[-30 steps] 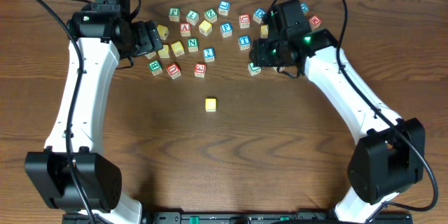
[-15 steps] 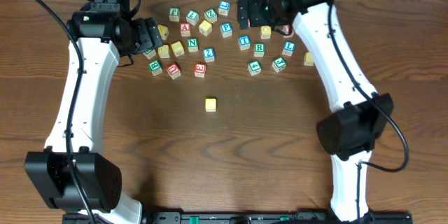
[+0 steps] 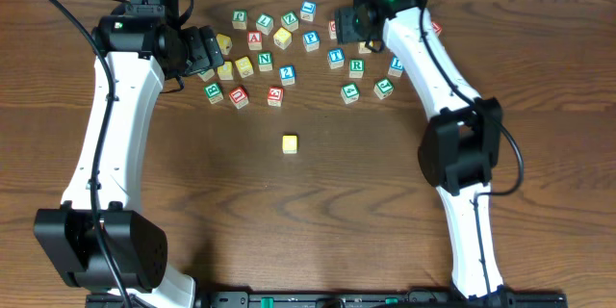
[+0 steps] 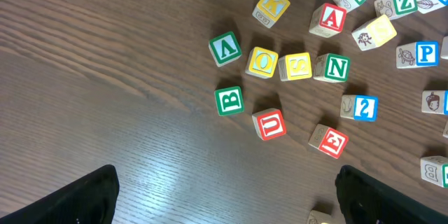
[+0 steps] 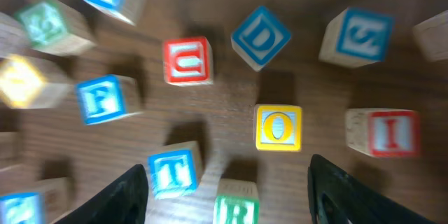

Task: Spell out CORL
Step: 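Move the right gripper to the yellow O block and grasp it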

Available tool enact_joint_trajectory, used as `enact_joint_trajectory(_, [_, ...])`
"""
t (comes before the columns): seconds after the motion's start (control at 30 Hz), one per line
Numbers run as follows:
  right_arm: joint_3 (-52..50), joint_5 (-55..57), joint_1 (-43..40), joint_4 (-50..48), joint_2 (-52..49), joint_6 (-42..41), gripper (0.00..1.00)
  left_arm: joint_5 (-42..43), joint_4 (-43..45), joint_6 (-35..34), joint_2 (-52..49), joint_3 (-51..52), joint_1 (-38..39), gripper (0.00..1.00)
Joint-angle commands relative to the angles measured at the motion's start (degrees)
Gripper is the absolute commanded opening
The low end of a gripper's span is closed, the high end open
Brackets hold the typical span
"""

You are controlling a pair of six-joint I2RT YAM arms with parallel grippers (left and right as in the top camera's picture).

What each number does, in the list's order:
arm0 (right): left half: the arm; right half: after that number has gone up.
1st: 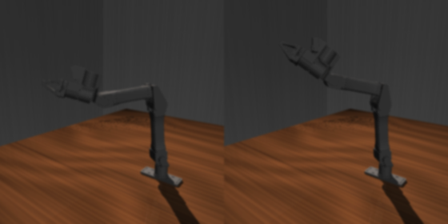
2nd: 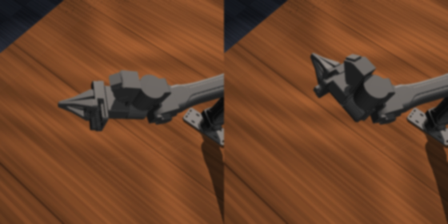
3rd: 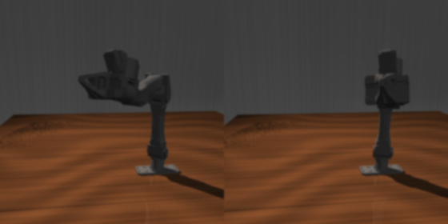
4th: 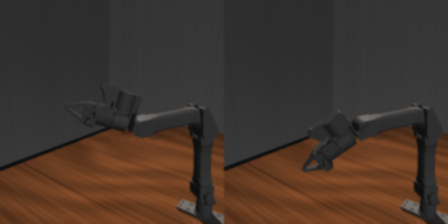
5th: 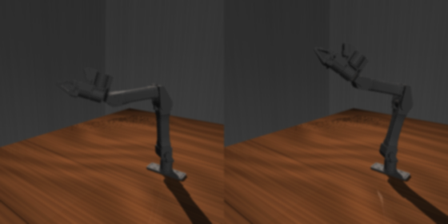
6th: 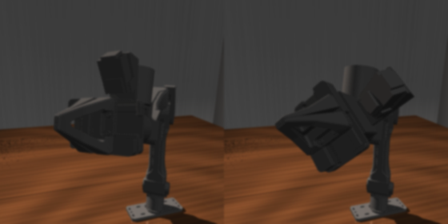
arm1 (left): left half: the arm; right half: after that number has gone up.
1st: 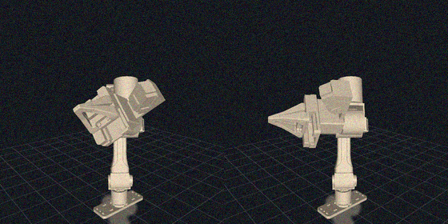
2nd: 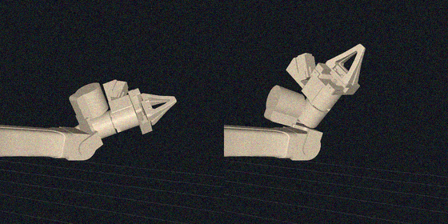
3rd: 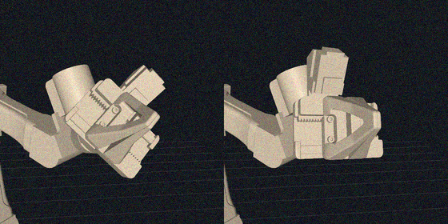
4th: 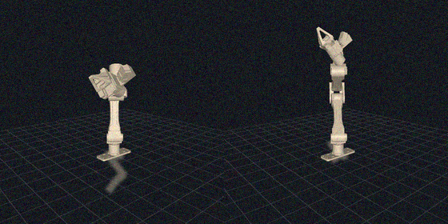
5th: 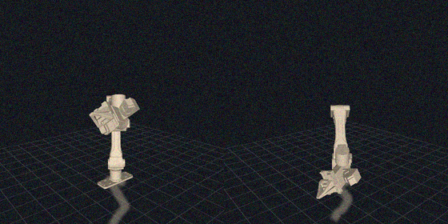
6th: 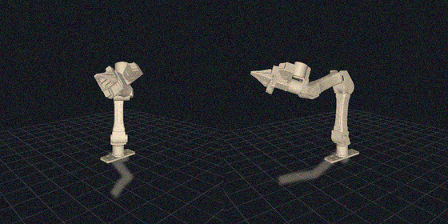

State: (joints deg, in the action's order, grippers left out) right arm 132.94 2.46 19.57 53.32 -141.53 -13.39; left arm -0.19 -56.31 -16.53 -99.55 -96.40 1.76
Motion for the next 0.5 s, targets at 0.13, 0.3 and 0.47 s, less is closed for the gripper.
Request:
enact_joint_trajectory(0.13, [0.04,1.09,-2.21,-2.23,-4.04,-0.94,0.62,-0.31,-0.17,-0.26,0.22,-0.13,0.09,0.98])
enact_joint_trajectory(0.3, [-0.02,2.10,-2.51,-4.55,-4.72,-1.20,0.59,-0.33,-0.17,-0.26,0.22,-0.13,0.09,0.98])
enact_joint_trajectory(0.47, [-0.11,2.10,-2.56,-5.77,-7.54,-1.42,0.59,-0.33,-0.17,-0.26,0.22,-0.13,0.09,0.98])
